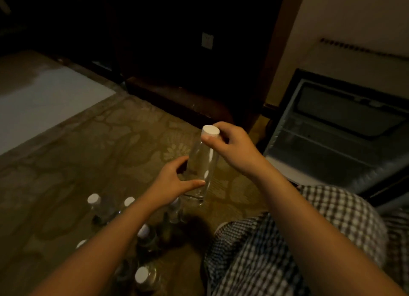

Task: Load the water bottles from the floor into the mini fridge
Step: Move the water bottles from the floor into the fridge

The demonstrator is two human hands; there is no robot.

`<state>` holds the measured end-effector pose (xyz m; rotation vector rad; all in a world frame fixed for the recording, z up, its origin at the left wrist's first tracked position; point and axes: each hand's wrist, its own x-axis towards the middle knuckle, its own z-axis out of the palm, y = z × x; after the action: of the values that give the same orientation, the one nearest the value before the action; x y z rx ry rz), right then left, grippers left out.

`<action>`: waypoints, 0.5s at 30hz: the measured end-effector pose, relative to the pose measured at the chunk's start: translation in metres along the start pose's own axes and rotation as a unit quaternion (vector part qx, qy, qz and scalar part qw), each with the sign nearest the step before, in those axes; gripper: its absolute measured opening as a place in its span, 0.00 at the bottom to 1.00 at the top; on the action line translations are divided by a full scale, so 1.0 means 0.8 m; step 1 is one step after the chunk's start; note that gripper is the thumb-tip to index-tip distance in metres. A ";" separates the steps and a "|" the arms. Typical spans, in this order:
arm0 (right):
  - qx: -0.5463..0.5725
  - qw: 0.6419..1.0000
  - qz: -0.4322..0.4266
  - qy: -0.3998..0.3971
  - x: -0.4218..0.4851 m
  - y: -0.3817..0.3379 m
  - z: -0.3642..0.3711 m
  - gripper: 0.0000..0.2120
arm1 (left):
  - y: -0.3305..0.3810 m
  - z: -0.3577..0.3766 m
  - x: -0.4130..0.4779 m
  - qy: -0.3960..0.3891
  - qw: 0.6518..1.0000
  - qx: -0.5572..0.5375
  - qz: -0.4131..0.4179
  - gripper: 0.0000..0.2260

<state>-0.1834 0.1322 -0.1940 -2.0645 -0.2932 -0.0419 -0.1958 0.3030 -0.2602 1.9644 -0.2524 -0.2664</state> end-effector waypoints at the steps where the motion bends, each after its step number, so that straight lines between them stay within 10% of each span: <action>1: 0.011 1.000 -0.005 0.014 -0.001 -0.002 -0.011 0.12 | 0.014 0.000 0.004 -0.005 1.000 0.004 0.013 0.19; 15: 0.023 0.999 0.041 -0.009 -0.013 0.000 -0.204 0.22 | 0.171 0.067 0.112 -0.078 0.982 0.057 0.162 0.18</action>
<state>-0.1785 -0.0110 -0.1151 -2.0303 -0.2182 0.0318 -0.1338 0.1758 -0.1619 1.9798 -0.6948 -0.1972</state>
